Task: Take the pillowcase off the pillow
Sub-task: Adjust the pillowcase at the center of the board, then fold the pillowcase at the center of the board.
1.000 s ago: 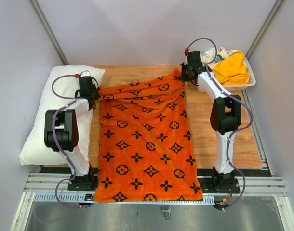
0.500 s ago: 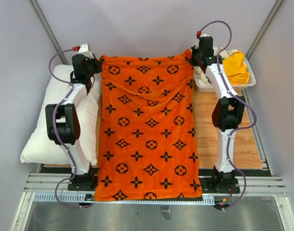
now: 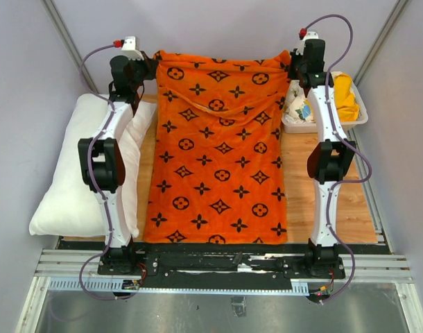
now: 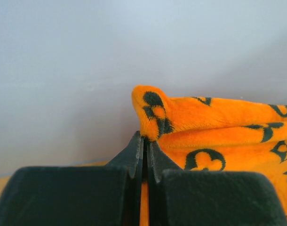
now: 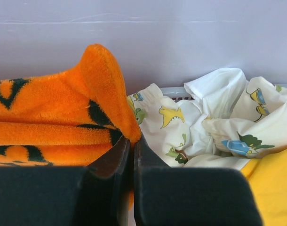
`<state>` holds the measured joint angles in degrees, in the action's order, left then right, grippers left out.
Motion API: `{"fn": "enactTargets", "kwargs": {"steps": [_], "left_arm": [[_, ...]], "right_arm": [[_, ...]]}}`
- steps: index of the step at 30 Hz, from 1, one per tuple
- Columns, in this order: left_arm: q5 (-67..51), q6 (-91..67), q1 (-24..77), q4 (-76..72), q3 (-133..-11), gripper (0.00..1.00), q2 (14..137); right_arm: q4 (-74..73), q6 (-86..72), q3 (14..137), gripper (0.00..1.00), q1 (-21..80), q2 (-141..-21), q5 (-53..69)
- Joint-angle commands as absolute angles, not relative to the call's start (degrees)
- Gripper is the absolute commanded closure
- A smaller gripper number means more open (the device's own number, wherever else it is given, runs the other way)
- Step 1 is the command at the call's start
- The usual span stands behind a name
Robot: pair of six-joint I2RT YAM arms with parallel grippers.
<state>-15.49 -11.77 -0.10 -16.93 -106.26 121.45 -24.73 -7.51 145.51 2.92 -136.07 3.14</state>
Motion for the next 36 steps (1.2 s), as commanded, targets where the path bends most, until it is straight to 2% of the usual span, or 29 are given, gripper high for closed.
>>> {"fn": "enactTargets", "kwargs": {"steps": [1,11,20,22,32,36], "left_arm": [[-12.0,-9.9,-0.9,-23.7,-107.3,1.00,118.7],[-11.3,-8.7,-0.9,-27.8,-108.4,1.00,114.5],[-11.4,-7.9,-0.7,-27.6,-109.3,1.00,113.9],[-11.4,-7.8,-0.6,-29.0,-105.9,1.00,112.0],[-8.0,-7.0,0.7,-39.2,-72.2,1.00,95.9],[-5.5,-6.4,1.6,-39.2,-63.3,1.00,88.8]], "right_arm": [[-20.3,-4.9,148.2,0.99,0.9,-133.5,2.4],[-12.7,-5.4,150.1,0.99,0.8,-130.6,7.2],[-13.1,-4.7,148.0,0.99,0.9,-128.7,10.9],[-12.3,-4.9,142.8,0.99,0.8,-126.0,11.4],[-0.6,-8.6,105.9,0.99,2.3,-104.8,11.0],[0.4,-10.0,94.1,0.99,2.9,-95.3,10.6]]}}
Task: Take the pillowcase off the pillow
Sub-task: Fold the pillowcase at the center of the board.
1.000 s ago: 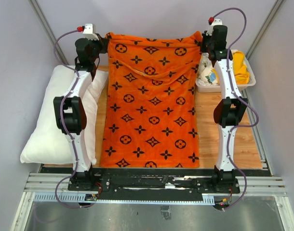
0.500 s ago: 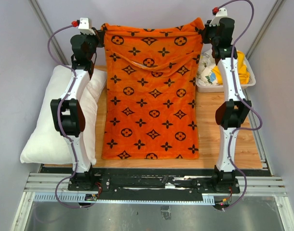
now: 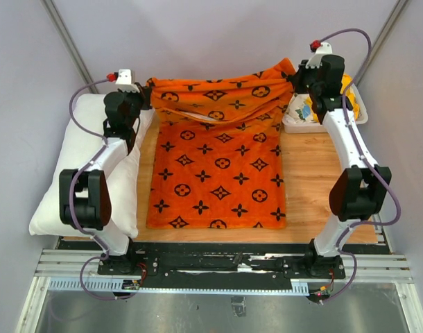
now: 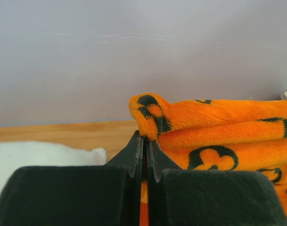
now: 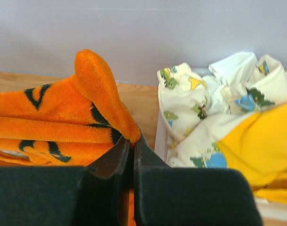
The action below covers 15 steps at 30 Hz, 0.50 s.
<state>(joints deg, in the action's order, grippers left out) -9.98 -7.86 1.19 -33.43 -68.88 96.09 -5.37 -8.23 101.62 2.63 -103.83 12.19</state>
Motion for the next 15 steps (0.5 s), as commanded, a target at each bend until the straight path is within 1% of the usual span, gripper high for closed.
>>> {"fn": "enactTargets", "kwargs": {"steps": [1,8,12,15], "left_arm": [[-4.7,-6.6,1.7,-38.4,-61.1,1.00,86.1],[5.2,-13.9,1.7,-30.8,-45.5,1.00,71.7],[6.7,-20.6,1.7,-27.2,-36.2,1.00,64.0],[4.6,-25.5,1.7,-23.8,-31.1,1.00,59.1]], "right_arm": [[0.6,-10.7,90.8,0.99,2.9,-93.2,10.3],[3.4,-19.6,66.1,0.99,3.0,-74.8,7.0],[4.9,-25.0,52.5,0.99,3.1,-66.2,9.1],[0.6,-25.6,47.4,0.99,3.1,-60.7,8.3]]}}
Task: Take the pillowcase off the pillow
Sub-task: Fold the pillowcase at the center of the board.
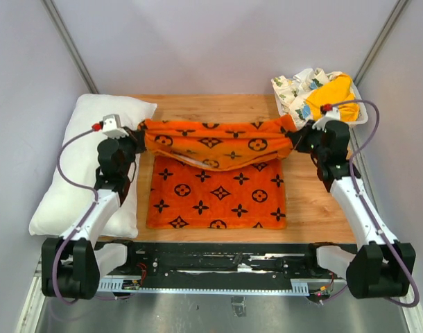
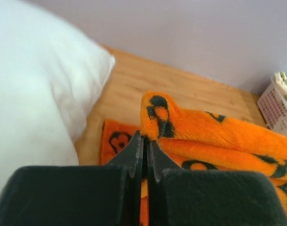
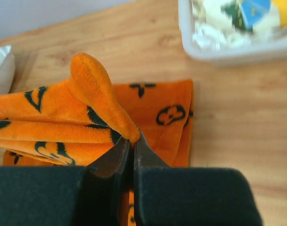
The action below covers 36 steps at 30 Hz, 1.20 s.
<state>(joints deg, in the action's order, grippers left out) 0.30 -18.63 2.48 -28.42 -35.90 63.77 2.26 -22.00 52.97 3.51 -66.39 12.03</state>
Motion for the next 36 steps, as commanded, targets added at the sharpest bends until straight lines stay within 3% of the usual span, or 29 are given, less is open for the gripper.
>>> {"fn": "enactTargets", "kwargs": {"steps": [1,13,23,26,28,30,32,33,36], "left_arm": [[3.8,-27.0,1.7,-22.9,-29.3,1.00,57.4],[3.4,-34.1,1.8,-1.2,-18.0,1.00,29.3],[-0.6,-40.3,1.8,5.2,-11.6,0.97,25.6],[-1.5,-40.4,1.8,5.9,-11.7,0.85,24.1],[0.1,-40.3,1.8,7.8,-12.8,0.74,23.1],[2.1,-40.8,1.8,9.3,-14.2,0.53,22.1],[2.2,-41.9,1.8,9.0,-15.7,0.06,21.1],[1.5,-42.4,1.8,8.0,-16.3,0.01,20.5],[-1.7,-42.7,1.8,1.4,-17.9,0.01,20.4]], "right_arm": [[-1.7,-25.7,46.4,0.99,3.1,-59.1,8.0],[-20.5,-34.1,32.2,0.99,3.2,-38.6,5.8],[-26.0,-36.7,23.0,0.89,3.2,-28.4,6.5],[-26.3,-36.4,22.1,0.79,3.2,-27.0,7.5],[-26.5,-35.8,22.2,0.59,3.2,-25.4,7.7],[-27.1,-35.1,23.0,0.30,3.2,-23.0,7.6],[-28.8,-35.0,24.8,0.12,3.2,-20.3,5.2],[-29.3,-35.0,25.7,0.09,3.2,-19.0,3.6],[-27.0,-34.4,28.3,0.04,3.2,-17.9,-0.3]]}}
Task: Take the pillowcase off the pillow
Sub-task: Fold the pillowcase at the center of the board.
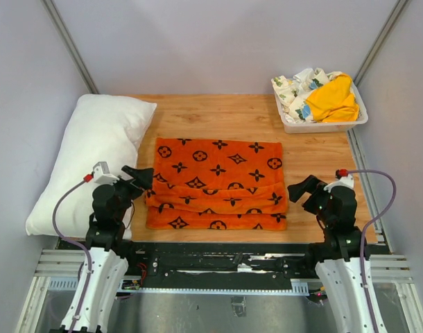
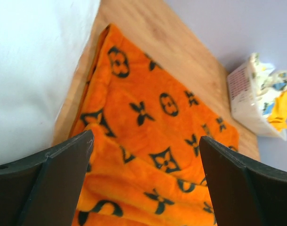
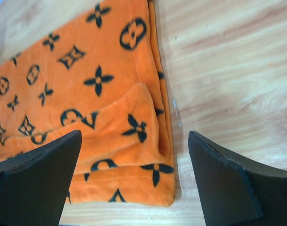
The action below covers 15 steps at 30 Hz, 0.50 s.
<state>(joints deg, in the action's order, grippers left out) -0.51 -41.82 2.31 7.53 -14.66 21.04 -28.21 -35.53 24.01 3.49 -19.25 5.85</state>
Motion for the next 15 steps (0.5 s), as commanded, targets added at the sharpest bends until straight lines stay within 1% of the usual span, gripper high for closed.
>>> {"fn": "enactTargets", "kwargs": {"steps": [1,3,5,6,9,10,12,13,14,15], "left_arm": [[-3.0,-41.8,1.8,-1.3,-18.6,0.01,21.7],[-4.8,-38.7,2.2,-4.9,-21.0,0.01,27.4],[-5.7,-34.4,3.4,-5.5,-25.4,0.01,36.8],[-6.3,-31.9,4.6,-6.3,-28.4,0.05,42.0],[-7.1,-27.2,6.9,-9.4,-35.1,0.17,59.0],[-7.7,-26.7,7.1,-10.2,-37.6,0.23,64.2],[-9.4,-26.3,7.1,-10.9,-43.2,0.35,73.6],[-10.5,-26.3,7.2,-11.4,-45.7,0.45,78.0],[-11.0,-26.3,7.2,-11.4,-48.4,0.53,82.0],[-10.7,-26.3,7.4,-11.0,-50.8,0.60,86.6]], "right_arm": [[-25.3,-34.2,29.2,0.04,3.2,-18.9,-0.8],[-22.3,-33.7,31.3,0.06,3.2,-24.5,-0.5],[-20.0,-32.4,34.6,0.11,3.6,-33.6,0.7],[-18.9,-31.5,36.6,0.13,4.1,-40.6,1.2],[-17.8,-28.0,44.3,0.16,6.8,-56.2,0.9],[-17.4,-27.2,47.2,0.23,7.7,-61.1,1.2],[-16.2,-26.4,52.2,0.41,8.9,-69.5,1.4],[-15.7,-26.1,54.8,0.55,9.5,-73.4,1.4],[-15.4,-25.9,57.0,0.69,9.8,-77.0,1.3],[-15.5,-25.9,59.7,0.77,10.0,-80.7,1.2]]}}
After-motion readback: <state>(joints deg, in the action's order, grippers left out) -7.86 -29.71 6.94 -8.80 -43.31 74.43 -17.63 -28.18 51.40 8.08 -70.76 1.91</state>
